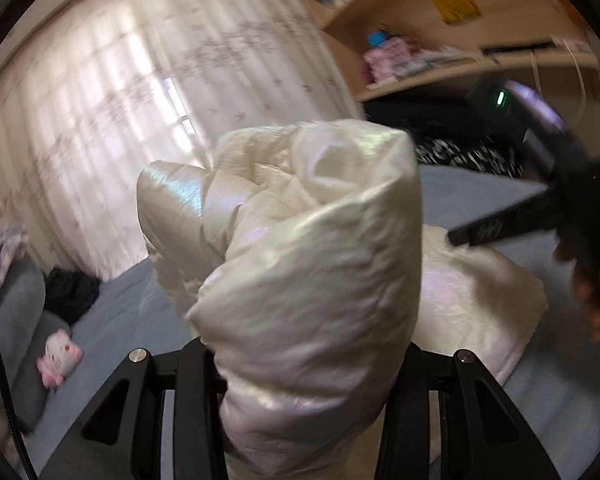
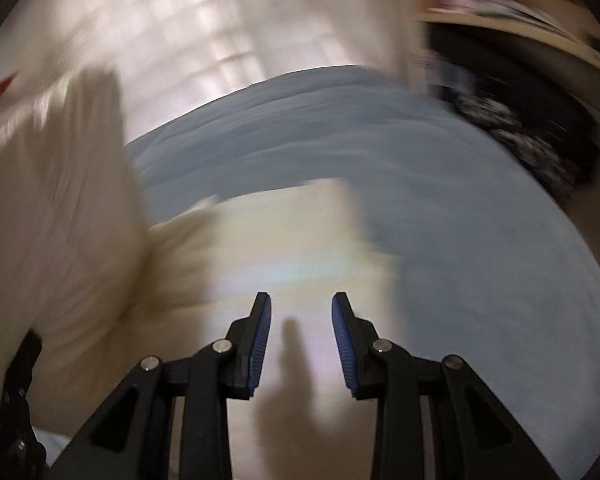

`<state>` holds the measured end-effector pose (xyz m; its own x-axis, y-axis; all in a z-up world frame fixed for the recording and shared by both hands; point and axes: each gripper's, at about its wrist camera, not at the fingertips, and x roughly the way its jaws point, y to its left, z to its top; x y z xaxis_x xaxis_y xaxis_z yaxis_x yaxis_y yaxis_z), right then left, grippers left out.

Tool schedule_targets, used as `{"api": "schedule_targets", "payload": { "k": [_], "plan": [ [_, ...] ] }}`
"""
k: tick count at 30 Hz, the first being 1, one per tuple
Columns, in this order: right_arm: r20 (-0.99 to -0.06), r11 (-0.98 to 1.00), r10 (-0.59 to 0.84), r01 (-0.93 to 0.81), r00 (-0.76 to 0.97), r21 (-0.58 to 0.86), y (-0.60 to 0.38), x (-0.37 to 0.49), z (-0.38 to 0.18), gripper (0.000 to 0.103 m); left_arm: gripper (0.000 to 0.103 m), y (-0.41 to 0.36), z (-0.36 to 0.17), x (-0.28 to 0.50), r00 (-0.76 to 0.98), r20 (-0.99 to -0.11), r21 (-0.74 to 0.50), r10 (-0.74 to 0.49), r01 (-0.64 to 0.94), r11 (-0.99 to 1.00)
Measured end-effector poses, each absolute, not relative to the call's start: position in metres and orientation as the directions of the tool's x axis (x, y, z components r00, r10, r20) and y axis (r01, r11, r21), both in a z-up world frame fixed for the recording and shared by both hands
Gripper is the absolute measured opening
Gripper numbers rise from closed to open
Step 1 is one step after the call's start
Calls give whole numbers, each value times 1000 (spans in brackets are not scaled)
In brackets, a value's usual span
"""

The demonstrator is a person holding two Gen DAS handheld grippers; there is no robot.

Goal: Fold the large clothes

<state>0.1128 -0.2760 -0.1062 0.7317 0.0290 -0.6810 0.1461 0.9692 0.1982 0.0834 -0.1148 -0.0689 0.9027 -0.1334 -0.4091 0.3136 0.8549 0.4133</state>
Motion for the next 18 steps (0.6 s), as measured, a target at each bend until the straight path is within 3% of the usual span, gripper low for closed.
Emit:
{"api": "schedule_targets", "payload": {
  "k": [7, 12, 14, 17, 18],
  "plan": [
    [-715, 871, -35, 372, 698, 320, -355, 80, -143, 32, 40, -229, -125, 95, 842, -519, 524, -145, 448, 725],
    [-738, 841, -34, 418, 674, 343, -376, 76, -163, 32, 46, -273, -165, 81, 888, -445, 669, -116, 416, 616],
    [-738, 835, -33, 425, 674, 350, -380, 78, -164, 32, 50, -276, -166, 78, 885, -449, 663, -121, 421, 620],
    [-727, 829, -11, 412, 687, 378, -385, 79, -163, 32, 64, -270, -159, 75, 862, -480, 622, -162, 465, 630],
    [-721, 828, 2, 403, 692, 389, -384, 77, -162, 32, 74, -265, -155, 76, 848, -497, 603, -183, 489, 631]
  ]
}}
